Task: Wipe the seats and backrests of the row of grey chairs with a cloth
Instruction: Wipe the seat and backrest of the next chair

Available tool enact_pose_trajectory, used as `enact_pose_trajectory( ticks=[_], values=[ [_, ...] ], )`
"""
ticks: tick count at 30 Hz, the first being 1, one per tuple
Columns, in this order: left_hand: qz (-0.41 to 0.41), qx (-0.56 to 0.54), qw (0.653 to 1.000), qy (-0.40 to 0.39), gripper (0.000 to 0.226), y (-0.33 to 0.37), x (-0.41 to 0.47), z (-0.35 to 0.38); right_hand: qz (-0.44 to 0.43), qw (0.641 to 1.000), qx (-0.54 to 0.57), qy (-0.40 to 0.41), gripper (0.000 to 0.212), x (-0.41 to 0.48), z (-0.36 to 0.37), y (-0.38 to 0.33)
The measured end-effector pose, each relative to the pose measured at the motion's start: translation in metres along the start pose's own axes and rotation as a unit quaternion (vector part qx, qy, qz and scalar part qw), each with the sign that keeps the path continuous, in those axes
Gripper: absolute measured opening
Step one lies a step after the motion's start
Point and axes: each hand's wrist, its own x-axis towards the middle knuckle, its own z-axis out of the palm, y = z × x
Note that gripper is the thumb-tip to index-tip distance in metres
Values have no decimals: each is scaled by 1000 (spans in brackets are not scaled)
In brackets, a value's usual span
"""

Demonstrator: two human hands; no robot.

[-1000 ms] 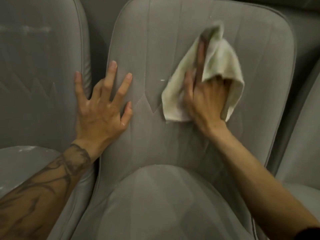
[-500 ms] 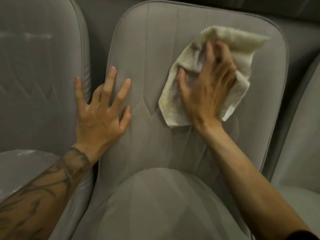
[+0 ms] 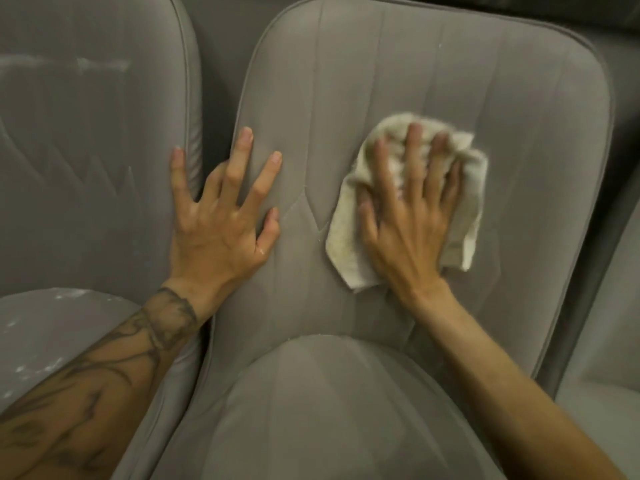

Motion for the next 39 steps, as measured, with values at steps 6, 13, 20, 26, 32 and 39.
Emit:
enact_pose_trajectory(
  ticks=[6,13,20,26,32,39],
  values=[
    [-3,0,1000,-6,63,0,1,-3,-20,999,-1,35,62,34,0,8],
    [-2,3,1000,-7,64,2,1,-3,-49,997,56,37,63,26,12,-5],
    [-1,2,1000,-4,64,1,1,-3,-79,993,84,-12,56,-11,19,-8],
    [-1,5,1000,-5,64,0,1,-1,7,989,74,131,50,73,22,-20],
    [-1,7,1000,-6,64,1,2,-2,-115,986,122,-4,52,1,17,-18],
    [2,9,1000,-3,65,2,1,-1,-1,992,69,108,52,76,19,-19]
  ],
)
